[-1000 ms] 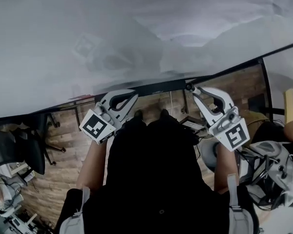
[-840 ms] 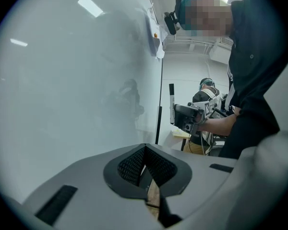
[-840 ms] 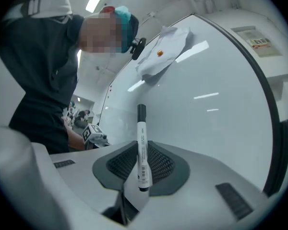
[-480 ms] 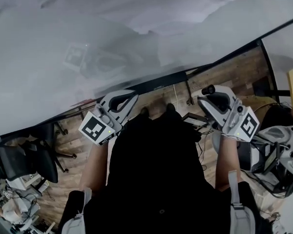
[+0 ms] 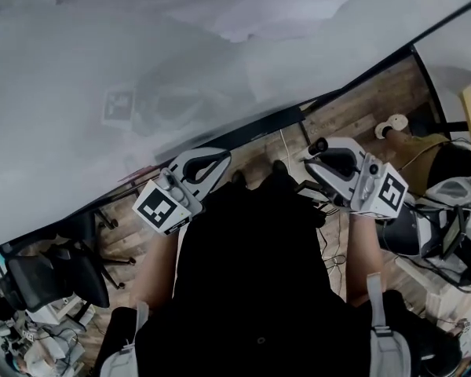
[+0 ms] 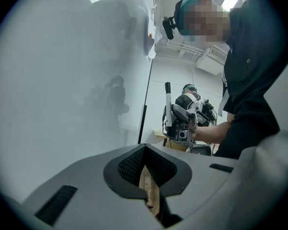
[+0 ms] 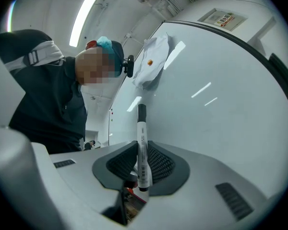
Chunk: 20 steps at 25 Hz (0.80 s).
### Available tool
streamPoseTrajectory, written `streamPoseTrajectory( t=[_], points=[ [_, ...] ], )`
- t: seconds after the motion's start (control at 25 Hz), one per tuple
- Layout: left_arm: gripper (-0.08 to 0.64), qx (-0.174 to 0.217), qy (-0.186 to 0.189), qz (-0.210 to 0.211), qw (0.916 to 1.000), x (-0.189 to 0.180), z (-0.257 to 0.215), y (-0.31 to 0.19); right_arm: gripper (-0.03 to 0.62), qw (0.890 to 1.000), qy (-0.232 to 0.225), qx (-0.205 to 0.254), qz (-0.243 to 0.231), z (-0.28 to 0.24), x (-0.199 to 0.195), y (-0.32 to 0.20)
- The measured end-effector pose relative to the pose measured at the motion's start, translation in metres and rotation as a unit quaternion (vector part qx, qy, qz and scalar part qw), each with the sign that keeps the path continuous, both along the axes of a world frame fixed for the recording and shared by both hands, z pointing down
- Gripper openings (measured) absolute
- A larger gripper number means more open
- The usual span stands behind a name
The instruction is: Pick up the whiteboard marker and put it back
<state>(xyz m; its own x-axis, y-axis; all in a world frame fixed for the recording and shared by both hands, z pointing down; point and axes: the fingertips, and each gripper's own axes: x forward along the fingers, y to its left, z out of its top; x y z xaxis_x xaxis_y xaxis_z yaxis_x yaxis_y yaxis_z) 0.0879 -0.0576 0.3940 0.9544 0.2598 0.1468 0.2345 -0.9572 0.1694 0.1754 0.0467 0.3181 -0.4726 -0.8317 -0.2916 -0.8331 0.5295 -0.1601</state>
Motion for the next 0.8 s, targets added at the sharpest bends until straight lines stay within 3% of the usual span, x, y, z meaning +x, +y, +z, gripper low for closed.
streamPoseTrajectory(
  t=[0.32, 0.56, 0.8],
  points=[
    [0.012, 0.019, 0.015, 0.083, 0.9962, -0.012, 0.003, 0.023, 0.072, 1.000, -0.011, -0.009, 0.021, 0.005, -0.036, -0.009],
    [0.012, 0.015, 0.017, 0.140, 0.9899, -0.010, 0.009, 0.028, 0.072, 0.998, 0.004, -0.024, 0.053, 0.019, -0.034, -0.012],
    [0.012, 0.030, 0.020, 0.167, 0.9853, -0.010, 0.005, 0.032, 0.072, 0.994, 0.060, -0.060, 0.075, 0.018, -0.031, -0.022]
  ],
)
